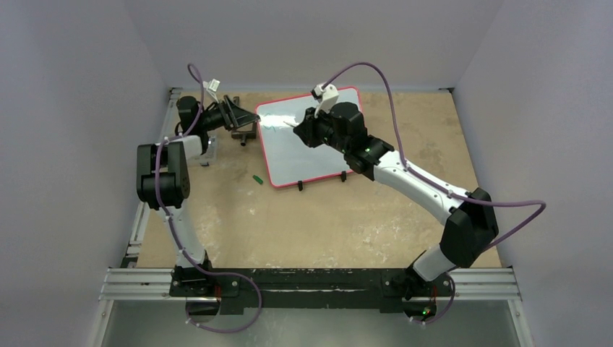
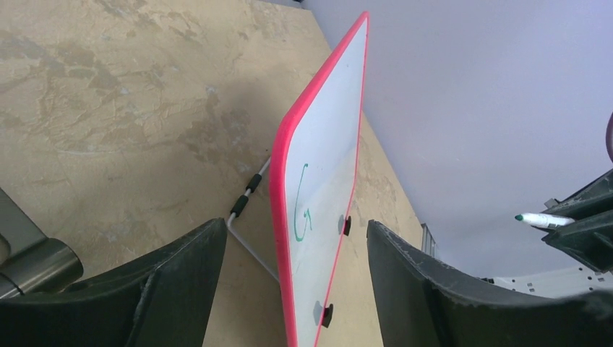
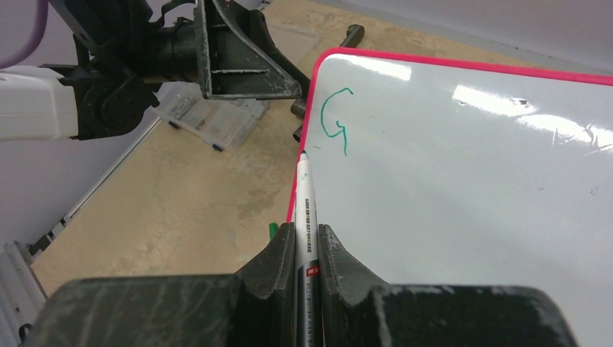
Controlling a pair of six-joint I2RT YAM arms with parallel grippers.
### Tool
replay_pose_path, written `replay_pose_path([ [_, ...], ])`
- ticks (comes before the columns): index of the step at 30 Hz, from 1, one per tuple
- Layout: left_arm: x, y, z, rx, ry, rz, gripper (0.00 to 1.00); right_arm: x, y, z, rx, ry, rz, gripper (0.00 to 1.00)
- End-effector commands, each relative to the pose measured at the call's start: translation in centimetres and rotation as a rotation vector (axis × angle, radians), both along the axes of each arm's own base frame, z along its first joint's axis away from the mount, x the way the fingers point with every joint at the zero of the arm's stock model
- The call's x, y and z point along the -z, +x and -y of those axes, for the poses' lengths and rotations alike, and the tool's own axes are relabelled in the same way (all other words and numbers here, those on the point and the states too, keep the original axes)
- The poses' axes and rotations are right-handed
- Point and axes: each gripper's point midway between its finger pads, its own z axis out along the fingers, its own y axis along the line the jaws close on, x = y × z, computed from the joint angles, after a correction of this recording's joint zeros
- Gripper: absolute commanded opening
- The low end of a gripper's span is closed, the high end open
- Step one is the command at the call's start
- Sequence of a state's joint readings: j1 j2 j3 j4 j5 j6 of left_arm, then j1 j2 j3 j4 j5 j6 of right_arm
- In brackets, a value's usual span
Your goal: Write a sentence on the whiteboard
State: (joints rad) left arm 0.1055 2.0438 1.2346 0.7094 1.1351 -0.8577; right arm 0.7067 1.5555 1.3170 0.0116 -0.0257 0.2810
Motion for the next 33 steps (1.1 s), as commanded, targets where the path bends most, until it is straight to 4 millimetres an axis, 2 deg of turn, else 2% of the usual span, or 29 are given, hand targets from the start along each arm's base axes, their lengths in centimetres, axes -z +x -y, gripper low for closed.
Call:
replay_pose_path([
  [1,-3.9,0.6,-0.9,-0.064,0.05,0.125,0.72,-1.7,-0.9,0.9,-0.011,0.014,0.05,0.0],
  [6,-6.9,2.3,-1.8,-0.131,0.102,0.132,0.71,-2.3,-1.6,1.7,-0.005,0.017,0.071,0.0],
  [10,-9.7,3.3,-1.4,-0.137,0.091,0.141,0.68,-2.7,-1.9,2.4,0.005,0.021,0.078,0.0],
  [13,-10.4,4.1,-1.3,-0.124,0.147,0.127,0.66,-2.8,-2.4,3.2,0.017,0.025,0.086,0.0],
  [18,-9.4,3.8,0.3,-0.026,0.26,0.05,0.61,-3.3,-3.5,4.6,0.024,0.049,0.105,0.0],
  [23,-9.2,3.8,1.4,0.02,0.396,0.064,0.59,-3.5,-4.8,6.0,0.023,0.056,0.119,0.0],
  [29,-5.7,3.5,3.3,0.105,0.55,0.031,0.58,-3.6,-6.3,7.2,0.018,0.058,0.136,0.0],
  [33,-4.7,4.0,3.7,0.112,0.574,0.037,0.58,-3.7,-6.9,8.0,0.023,0.052,0.144,0.0],
])
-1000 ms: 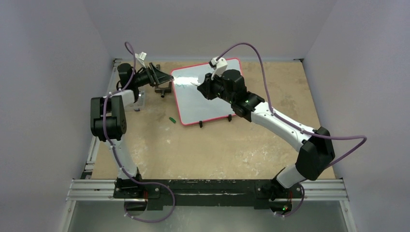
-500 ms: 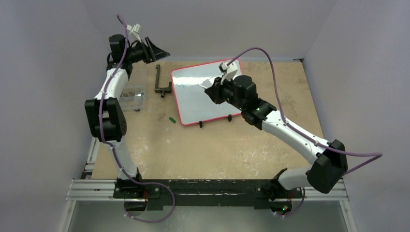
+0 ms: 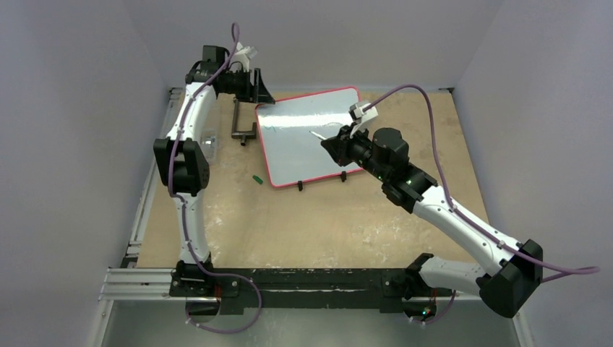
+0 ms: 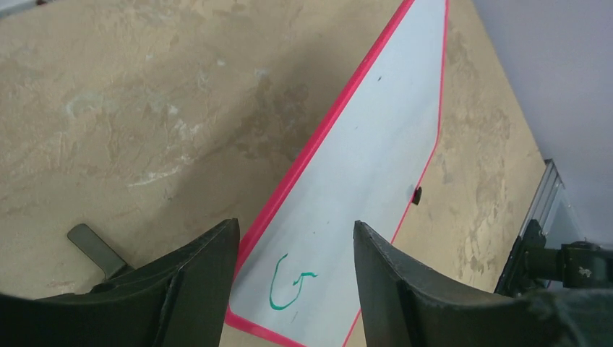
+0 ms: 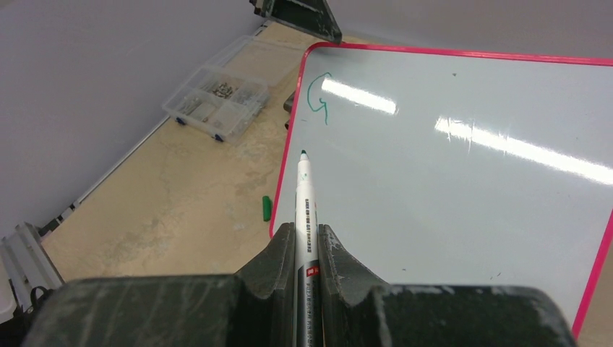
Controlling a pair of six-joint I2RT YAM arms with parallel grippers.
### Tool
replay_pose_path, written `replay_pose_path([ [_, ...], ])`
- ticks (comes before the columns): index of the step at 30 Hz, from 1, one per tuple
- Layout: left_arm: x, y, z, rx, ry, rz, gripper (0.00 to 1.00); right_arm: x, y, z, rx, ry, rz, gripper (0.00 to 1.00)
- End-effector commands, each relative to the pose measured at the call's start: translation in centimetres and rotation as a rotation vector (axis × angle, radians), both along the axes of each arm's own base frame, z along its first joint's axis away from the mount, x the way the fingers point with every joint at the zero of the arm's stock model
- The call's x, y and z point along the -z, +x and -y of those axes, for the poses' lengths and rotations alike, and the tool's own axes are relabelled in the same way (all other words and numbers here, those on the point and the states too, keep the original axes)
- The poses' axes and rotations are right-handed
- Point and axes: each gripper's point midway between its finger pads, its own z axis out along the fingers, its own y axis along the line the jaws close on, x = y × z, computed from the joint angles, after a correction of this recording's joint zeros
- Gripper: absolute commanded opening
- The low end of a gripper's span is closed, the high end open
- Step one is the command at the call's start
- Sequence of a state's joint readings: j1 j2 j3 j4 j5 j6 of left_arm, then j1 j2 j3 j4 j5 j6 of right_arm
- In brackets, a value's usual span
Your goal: Write a sentence on the whiteboard
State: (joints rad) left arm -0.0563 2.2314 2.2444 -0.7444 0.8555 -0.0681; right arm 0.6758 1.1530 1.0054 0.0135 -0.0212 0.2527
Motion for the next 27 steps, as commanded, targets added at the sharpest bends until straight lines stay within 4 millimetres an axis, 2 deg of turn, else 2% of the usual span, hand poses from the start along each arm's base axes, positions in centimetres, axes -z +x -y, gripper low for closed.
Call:
replay_pose_path([
  [1,1.1,-0.4,-0.3,0.021,0.085,0.004,0.58,-1.6,-0.7,0.8,-0.008,0.015,0.057,0.0],
  [8,1.5,-0.7,0.6,0.038,0.122,0.001,0.57,-1.8,-0.9,0.9,-0.009,0.019,0.062,0.0],
  [12,0.9,-1.1,0.7,0.039,0.128,0.018,0.58,-1.8,-0.9,0.9,-0.011,0.022,0.062,0.0],
  [15,1.3,-1.5,0.8,0.052,0.124,-0.002,0.55,-1.7,-0.8,0.8,-0.014,0.022,0.06,0.0],
  [20,2.0,-3.4,1.5,0.092,0.09,-0.053,0.49,-1.7,-0.9,0.8,-0.016,0.023,0.062,0.0],
  [24,1.5,-5.2,2.1,0.118,0.093,-0.056,0.44,-1.5,-1.0,0.6,-0.026,0.032,0.063,0.0],
  [27,1.1,-5.8,2.0,0.12,0.097,-0.044,0.42,-1.5,-1.0,0.2,-0.044,0.035,0.069,0.0],
])
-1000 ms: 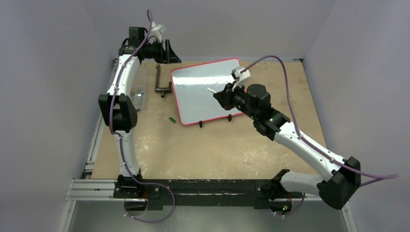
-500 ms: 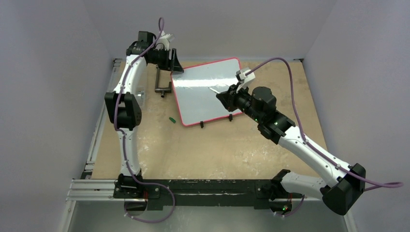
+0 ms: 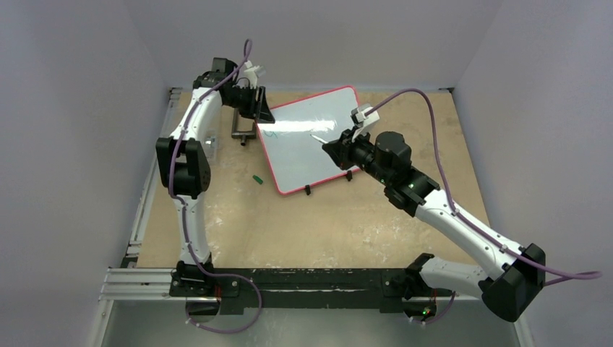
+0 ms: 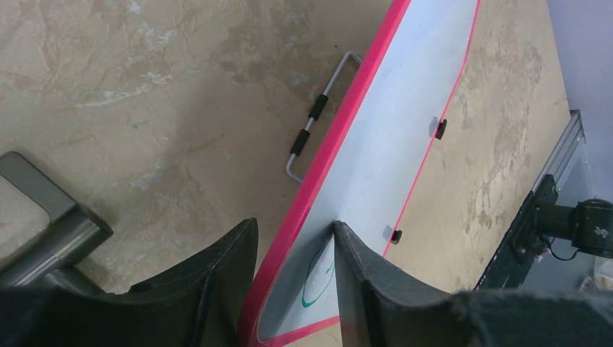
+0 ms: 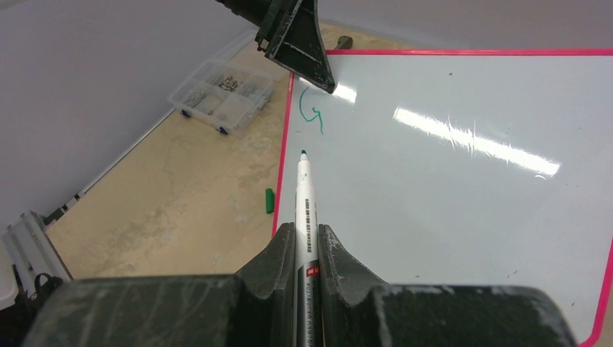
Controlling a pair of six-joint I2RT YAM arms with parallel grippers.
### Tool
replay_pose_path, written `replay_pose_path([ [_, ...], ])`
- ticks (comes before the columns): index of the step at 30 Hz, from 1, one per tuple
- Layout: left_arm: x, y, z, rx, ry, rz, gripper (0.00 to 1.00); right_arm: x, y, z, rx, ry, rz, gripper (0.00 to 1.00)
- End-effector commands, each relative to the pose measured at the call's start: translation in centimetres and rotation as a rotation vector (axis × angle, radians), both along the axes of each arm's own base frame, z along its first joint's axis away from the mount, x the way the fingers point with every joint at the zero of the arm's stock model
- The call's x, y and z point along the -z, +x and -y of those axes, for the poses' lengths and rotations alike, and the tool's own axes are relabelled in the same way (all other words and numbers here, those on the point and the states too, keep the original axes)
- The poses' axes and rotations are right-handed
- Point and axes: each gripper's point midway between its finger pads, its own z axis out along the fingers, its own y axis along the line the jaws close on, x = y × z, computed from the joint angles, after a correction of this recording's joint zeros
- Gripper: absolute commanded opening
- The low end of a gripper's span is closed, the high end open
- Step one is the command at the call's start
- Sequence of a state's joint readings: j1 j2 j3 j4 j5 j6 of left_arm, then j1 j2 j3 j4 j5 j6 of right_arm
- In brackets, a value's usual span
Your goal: Write a sentence on the whiteboard
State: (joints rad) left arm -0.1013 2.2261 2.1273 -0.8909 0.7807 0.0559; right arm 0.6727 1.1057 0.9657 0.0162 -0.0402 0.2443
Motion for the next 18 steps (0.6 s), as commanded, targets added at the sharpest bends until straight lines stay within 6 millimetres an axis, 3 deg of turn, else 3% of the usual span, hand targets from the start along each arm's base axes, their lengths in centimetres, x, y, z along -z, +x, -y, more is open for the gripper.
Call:
replay_pose_path([
  [1,-5.1,-2.0,1.2,0.064,-0.035,0.11,0.4,-1.5,0.0,-0.5,-0.036,0.032,0.059,0.0],
  [5,-6.0,-2.2,1.7,0.076,-0.073,0.114,0.39,-0.6,0.7,-1.4,-0.067,0.036,0.069,0.0],
  [8,-6.8,-2.1,2.3,0.085,-0.124,0.129,0.51,0.4,1.5,-2.3,-0.083,0.04,0.055,0.0],
  [11,-7.3,-1.4,2.6,0.085,-0.149,0.161,0.58,1.3,2.3,-3.2,-0.099,0.025,0.025,0.0],
  [18,-6.5,0.1,2.8,0.128,-0.219,0.133,0.55,1.7,3.5,-3.9,-0.091,0.002,0.006,0.0],
])
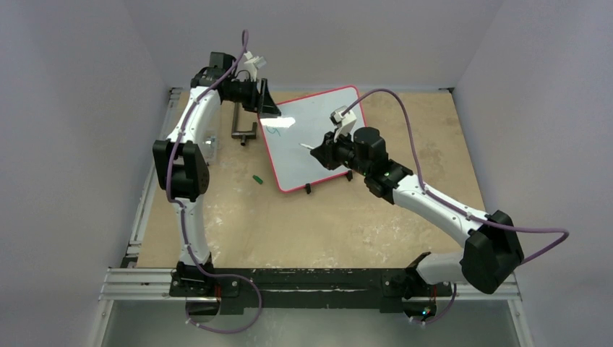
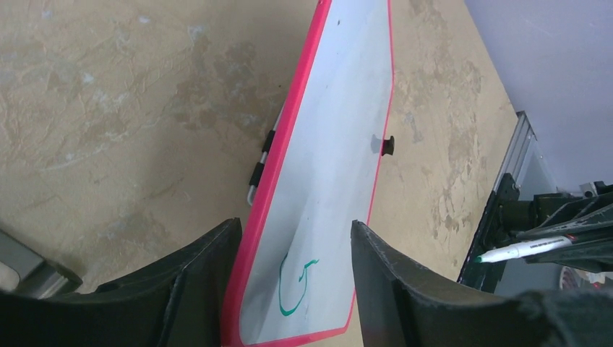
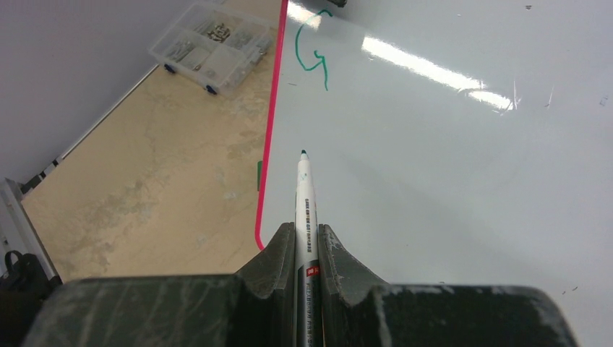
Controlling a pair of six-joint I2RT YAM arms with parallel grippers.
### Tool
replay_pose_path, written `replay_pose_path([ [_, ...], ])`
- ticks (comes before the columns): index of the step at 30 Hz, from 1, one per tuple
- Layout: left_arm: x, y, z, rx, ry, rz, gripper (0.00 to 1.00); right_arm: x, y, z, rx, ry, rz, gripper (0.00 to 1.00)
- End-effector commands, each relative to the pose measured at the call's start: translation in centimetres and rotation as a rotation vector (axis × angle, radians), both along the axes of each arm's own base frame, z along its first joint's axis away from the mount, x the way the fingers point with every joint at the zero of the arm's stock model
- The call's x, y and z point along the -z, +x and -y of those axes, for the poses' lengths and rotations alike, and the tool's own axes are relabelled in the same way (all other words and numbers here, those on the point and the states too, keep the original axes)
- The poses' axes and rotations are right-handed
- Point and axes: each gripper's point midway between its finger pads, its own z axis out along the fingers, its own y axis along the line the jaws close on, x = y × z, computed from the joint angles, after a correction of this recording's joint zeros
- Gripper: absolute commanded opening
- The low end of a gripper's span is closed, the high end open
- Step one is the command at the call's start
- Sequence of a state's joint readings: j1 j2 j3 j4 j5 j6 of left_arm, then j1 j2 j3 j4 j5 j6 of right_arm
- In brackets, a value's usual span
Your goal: Write a sentence on the whiteboard
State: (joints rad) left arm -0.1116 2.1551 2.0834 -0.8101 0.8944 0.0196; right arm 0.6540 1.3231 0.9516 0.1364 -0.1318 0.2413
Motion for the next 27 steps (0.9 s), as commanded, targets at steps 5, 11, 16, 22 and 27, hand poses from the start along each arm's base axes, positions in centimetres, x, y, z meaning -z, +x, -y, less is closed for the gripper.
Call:
replay_pose_path([
  [5,-2.5,2.2,1.0,0.098,-0.181,0.048,0.51,-4.7,1.3,-1.4,-0.03,0.057,0.089,0.0],
  [11,-1.5,2.9,0.4,0.084,-0.173,0.052,0.45,-4.3,1.9,-2.0,-0.042,0.047,0.069,0.0],
  [16,-1.4,3.7,0.8,0.087,-0.217,0.059,0.54,-4.5,2.0,-2.5,-0.06,0.048,0.065,0.0],
  [22,-1.3,4.5,1.2,0.087,-0.253,0.052,0.53,-4.3,2.0,-2.5,-0.06,0.044,0.059,0.0],
  [27,-0.4,4.9,1.4,0.09,-0.257,0.034,0.5,-4.3,2.1,-2.7,-0.064,0.048,0.054,0.0],
])
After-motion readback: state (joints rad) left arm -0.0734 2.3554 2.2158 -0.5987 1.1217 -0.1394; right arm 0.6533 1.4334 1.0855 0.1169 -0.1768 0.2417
